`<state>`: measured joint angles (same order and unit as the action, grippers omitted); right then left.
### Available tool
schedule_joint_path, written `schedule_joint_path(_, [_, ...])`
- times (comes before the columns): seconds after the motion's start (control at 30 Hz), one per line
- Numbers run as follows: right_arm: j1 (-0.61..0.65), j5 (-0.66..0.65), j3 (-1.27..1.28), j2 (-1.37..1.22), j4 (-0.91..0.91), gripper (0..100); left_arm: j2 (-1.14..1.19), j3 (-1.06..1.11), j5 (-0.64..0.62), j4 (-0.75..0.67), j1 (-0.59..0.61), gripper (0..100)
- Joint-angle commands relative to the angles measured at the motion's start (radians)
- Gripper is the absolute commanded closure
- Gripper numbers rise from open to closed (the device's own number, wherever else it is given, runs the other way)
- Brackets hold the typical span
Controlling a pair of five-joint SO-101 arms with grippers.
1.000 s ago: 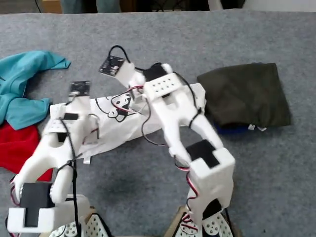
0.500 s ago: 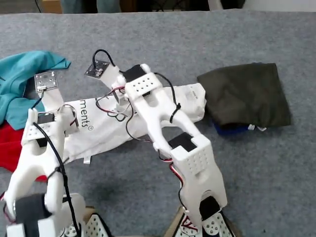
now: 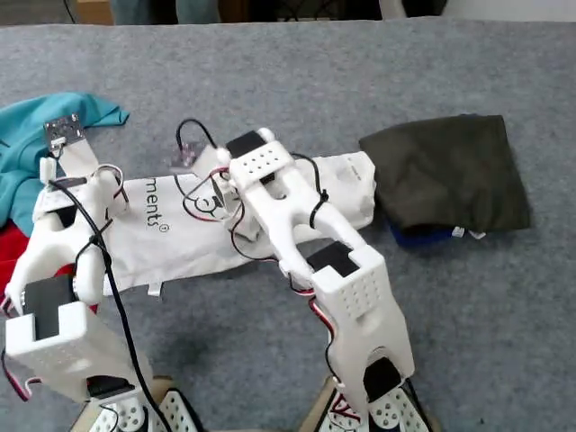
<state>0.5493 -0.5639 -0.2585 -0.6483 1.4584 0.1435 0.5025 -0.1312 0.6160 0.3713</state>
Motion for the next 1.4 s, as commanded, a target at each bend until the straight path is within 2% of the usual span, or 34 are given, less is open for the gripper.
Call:
schedule_joint_path(0.0, [0.017,-0.018,0.021,0.018,-0.012,98.5,0.000,-0.102,-0.011,0.020,-0.015,97])
schedule_joint_path(0.13, [-0.018,-0.046,-0.036,0.019,0.005,98.5,0.000,-0.117,-0.002,0.020,-0.013,97])
schedule_joint_path(0.3, [-0.032,-0.071,-0.188,0.038,0.147,98.5,0.000,-0.110,-0.002,0.029,-0.002,97])
schedule_joint_path(0.4, [-0.032,-0.018,-0.283,0.084,0.222,98.5,0.000,-0.110,-0.002,0.029,-0.002,97])
schedule_joint_path(0.53, [-0.015,0.003,-0.334,0.081,0.184,98.5,0.003,-0.108,-0.009,0.029,-0.005,97])
schedule_joint_path(0.67, [0.006,0.017,-0.340,-0.051,0.110,98.5,0.003,-0.088,-0.009,0.021,-0.007,97])
schedule_joint_path(0.97, [-0.003,0.023,-0.332,-0.159,0.206,98.5,0.064,-0.114,-0.009,0.029,-0.005,97])
schedule_joint_path(1.1, [-0.023,-0.025,-0.332,-0.165,0.209,98.5,0.058,-0.124,-0.005,0.034,0.001,97])
schedule_joint_path(1.2, [-0.023,-0.044,-0.366,-0.139,0.222,98.5,0.055,-0.183,-0.003,0.114,0.005,97])
schedule_joint_path(1.37, [-0.023,-0.046,-0.493,-0.028,0.305,98.5,0.023,-0.433,-0.003,0.445,0.028,94])
